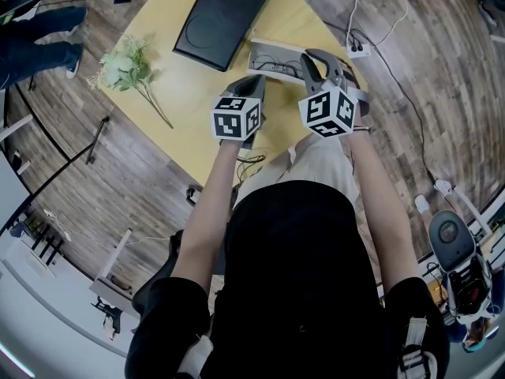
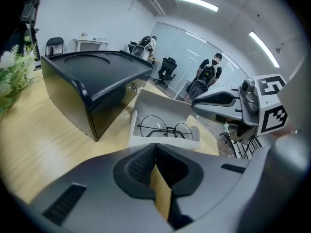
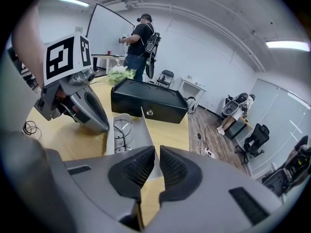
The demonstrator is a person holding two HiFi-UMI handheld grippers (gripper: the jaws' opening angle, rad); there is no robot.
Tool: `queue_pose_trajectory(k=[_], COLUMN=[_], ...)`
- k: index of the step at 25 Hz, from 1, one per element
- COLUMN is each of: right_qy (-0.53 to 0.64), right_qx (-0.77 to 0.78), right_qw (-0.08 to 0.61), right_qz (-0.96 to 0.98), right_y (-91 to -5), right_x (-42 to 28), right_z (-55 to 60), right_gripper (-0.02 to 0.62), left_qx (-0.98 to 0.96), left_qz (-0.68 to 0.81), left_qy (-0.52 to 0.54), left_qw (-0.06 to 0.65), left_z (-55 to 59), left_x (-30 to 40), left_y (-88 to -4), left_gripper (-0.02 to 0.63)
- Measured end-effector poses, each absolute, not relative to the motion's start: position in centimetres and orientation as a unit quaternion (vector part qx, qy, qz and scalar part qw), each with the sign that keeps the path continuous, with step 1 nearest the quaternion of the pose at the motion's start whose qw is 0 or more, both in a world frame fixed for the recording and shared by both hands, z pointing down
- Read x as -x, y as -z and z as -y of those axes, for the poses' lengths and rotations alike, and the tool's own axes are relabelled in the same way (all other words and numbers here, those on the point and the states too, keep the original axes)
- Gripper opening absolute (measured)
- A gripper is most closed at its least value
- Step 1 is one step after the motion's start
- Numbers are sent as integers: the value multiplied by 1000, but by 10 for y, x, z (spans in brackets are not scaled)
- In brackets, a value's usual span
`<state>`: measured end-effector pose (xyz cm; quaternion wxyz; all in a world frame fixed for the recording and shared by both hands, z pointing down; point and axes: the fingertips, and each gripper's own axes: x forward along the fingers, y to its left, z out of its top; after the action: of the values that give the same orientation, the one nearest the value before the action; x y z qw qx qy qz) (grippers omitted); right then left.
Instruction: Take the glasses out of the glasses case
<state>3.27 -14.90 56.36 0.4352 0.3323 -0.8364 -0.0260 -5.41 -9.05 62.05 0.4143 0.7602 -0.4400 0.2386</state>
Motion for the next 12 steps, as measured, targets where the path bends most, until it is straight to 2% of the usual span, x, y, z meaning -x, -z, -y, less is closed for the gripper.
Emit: queue_pose_trajectory(k=[12], right_qy=[31], right_qx=[-329], right_qw=[420], right_qz=[845], right_y=[-541], right_x=[-32], right_z=[139], right_gripper=[57], left_qx=[-765], left_qz=[441], left_qy=[-225], left_qw=[411], left_z=[96], left_x=[48], left_y=[-605], left_gripper=[23])
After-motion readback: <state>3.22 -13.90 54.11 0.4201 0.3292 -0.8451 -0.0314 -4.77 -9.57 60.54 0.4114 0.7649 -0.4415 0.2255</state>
